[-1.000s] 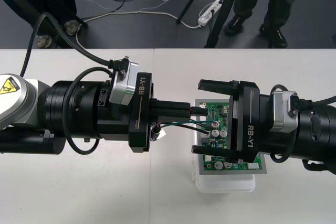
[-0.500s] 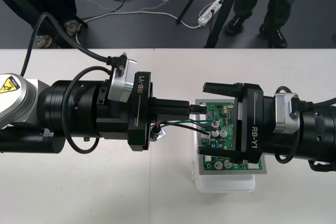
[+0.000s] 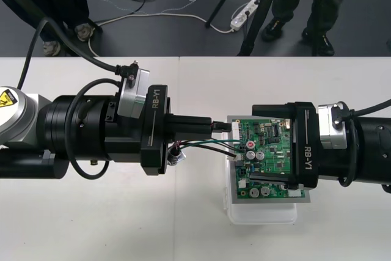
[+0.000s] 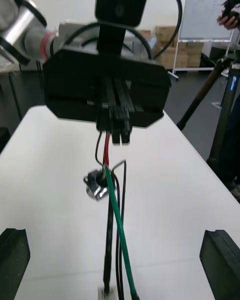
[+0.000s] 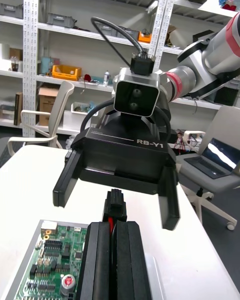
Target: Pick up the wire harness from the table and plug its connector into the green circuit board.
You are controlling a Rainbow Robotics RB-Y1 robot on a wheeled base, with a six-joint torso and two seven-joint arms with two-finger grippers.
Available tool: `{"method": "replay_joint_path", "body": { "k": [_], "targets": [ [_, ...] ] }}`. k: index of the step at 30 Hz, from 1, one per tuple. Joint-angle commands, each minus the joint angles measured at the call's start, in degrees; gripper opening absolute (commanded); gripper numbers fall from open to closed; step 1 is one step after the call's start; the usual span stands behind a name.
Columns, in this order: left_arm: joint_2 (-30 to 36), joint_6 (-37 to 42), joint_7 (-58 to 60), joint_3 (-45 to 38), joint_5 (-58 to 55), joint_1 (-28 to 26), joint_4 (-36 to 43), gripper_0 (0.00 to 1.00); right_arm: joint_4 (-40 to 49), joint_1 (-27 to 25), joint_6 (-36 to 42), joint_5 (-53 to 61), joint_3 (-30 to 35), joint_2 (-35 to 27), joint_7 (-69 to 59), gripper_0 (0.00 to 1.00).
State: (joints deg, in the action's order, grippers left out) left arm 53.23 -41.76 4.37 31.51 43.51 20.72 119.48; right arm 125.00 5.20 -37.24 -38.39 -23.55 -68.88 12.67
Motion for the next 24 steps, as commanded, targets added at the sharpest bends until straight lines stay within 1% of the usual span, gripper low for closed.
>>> {"method": "replay_joint_path", "body": {
  "k": [1,3,7,10,13,18,21,24],
  "targets": [
    [3.9,1.8,-4.9,0.5,-2.6,-1.8,0.4,0.0,1.7,-2.8,-1.5,-7.5,4.9,-2.1,-9.9,1.0],
    [4.5,1.7,-5.3,0.3,-3.0,-2.3,0.4,0.0,1.7,-3.9,-2.7,-11.1,6.5,-1.8,-12.6,1.0],
    [5.4,1.5,-6.1,-0.3,-3.2,-3.3,0.3,0.0,1.7,-6.7,-7.3,-18.7,11.7,-1.3,-18.6,1.0],
    [5.8,1.4,-6.6,-0.7,-3.3,-3.8,0.1,0.0,1.6,-8.5,-12.6,-24.1,15.6,-0.3,-23.3,1.0],
    [6.5,1.4,-7.3,-1.4,-3.3,-4.9,0.2,0.0,1.7,-9.6,-19.4,-30.3,20.2,1.5,-28.5,1.0],
    [7.7,1.2,-8.0,-2.0,-3.6,-6.0,0.1,0.0,1.7,-9.7,-27.5,-37.1,24.1,3.8,-34.0,1.0],
    [8.3,1.2,-8.4,-2.3,-4.2,-7.1,0.1,0.0,2.0,-9.7,-30.6,-41.8,25.6,4.5,-36.5,1.0],
    [8.8,0.6,-9.0,-2.9,-4.2,-8.0,0.0,0.0,2.8,-9.7,-32.1,-46.8,25.6,4.5,-39.4,1.0]
  ]
}}
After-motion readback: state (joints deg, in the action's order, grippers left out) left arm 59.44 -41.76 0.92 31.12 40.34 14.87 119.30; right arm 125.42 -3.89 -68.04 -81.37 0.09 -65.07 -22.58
